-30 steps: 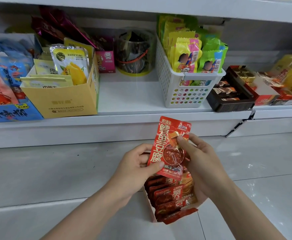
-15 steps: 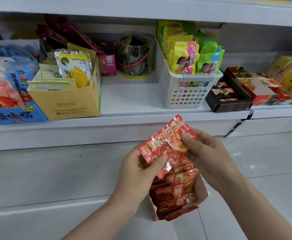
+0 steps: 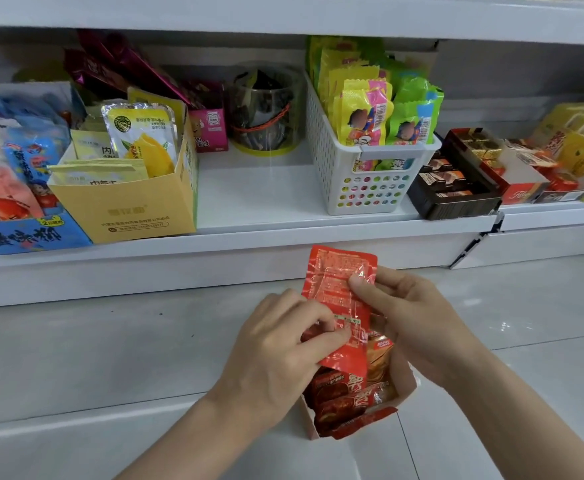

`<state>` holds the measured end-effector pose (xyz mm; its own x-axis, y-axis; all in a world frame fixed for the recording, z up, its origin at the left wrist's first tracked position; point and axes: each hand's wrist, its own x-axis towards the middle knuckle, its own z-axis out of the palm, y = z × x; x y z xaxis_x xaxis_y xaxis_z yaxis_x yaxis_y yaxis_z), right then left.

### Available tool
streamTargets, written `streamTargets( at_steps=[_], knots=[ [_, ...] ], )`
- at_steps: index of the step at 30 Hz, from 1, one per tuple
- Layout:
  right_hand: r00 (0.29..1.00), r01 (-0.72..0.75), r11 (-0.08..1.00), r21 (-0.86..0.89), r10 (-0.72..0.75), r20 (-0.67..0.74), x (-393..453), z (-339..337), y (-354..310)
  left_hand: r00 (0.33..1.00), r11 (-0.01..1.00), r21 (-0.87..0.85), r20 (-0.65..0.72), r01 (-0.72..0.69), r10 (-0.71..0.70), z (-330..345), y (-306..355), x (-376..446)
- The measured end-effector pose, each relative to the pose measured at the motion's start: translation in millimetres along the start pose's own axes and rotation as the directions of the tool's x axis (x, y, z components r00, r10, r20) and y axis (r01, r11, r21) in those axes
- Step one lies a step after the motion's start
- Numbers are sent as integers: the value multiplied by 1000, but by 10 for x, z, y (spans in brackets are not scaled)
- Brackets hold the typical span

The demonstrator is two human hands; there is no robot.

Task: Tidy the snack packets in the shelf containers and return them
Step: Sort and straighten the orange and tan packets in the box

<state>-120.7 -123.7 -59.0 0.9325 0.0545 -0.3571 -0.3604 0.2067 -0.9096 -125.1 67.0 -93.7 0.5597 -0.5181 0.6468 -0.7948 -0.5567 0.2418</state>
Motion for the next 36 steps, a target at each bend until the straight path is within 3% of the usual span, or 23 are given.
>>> streamTargets(
  at_steps=[1,2,3,4,5,7,8,9,14,16,18,21,23,24,26,27,28,30,31,32,33,34,36],
  knots=[
    [999,7,1000,7,-7,-31,0,-14,-9,998,998,-20,33,59,-58,-2,3,-24],
    [998,15,1000,25,-14,-63,0,-33,-41,979,977,-88,89,193,-185,1,14,-58],
    [995,26,999,45,-22,-93,0,-60,-82,918,896,-217,175,388,-355,-15,55,-72],
    [993,42,997,65,-34,-112,-6,-84,-125,816,726,-373,265,578,-514,-42,121,-68],
    [991,60,995,79,-50,-123,-12,-99,-157,698,474,-538,357,697,-621,-45,176,-60],
    [988,90,992,88,-78,-133,-25,-88,-185,520,-57,-730,537,681,-665,-16,228,-7],
    [986,100,991,85,-88,-142,-31,-67,-195,490,-204,-752,584,627,-647,9,238,26],
    [983,110,991,80,-96,-154,-36,-46,-208,495,-237,-757,596,609,-632,41,243,58],
    [976,153,985,78,-138,-167,-42,37,-342,575,31,-804,397,593,-715,88,345,313],
    [970,186,982,41,-177,-170,-27,59,-422,591,160,-813,256,559,-765,85,334,416],
    [969,187,982,-12,-187,-164,-23,68,-503,672,473,-718,-10,510,-741,55,243,485],
    [997,34,988,149,-22,-80,-69,28,-645,854,846,-422,-251,326,-455,-139,52,548],
    [998,-47,979,197,38,49,-147,-5,-726,928,956,-249,-293,156,-228,-269,-76,527],
    [997,-47,986,163,35,75,-163,-16,-727,939,971,-206,-291,124,-182,-331,-118,526],
    [999,-12,997,81,8,49,-175,-21,-697,916,942,-258,-281,216,-287,-362,-140,534],
    [1000,11,997,71,-11,13,-169,-18,-666,860,866,-377,-260,329,-440,-356,-109,568],
    [999,38,996,76,-37,-23,-161,-18,-637,762,711,-539,-181,452,-622,-359,-62,623],
    [992,101,991,92,-93,-86,-151,-1,-595,543,218,-810,141,544,-828,-328,-17,685],
    [987,126,988,92,-115,-114,-142,20,-579,492,-18,-864,304,504,-816,-299,-22,696],
    [982,142,987,77,-130,-138,-131,38,-547,501,-184,-873,418,451,-758,-293,-16,685],
    [978,153,987,55,-143,-154,-114,58,-508,529,-253,-866,469,431,-707,-297,-10,669],
    [975,159,987,30,-153,-160,-96,82,-453,562,-237,-861,479,451,-674,-295,-5,666],
    [976,145,989,-37,-149,-157,-42,141,-331,579,-66,-845,418,530,-701,-225,-28,669]
  ],
)
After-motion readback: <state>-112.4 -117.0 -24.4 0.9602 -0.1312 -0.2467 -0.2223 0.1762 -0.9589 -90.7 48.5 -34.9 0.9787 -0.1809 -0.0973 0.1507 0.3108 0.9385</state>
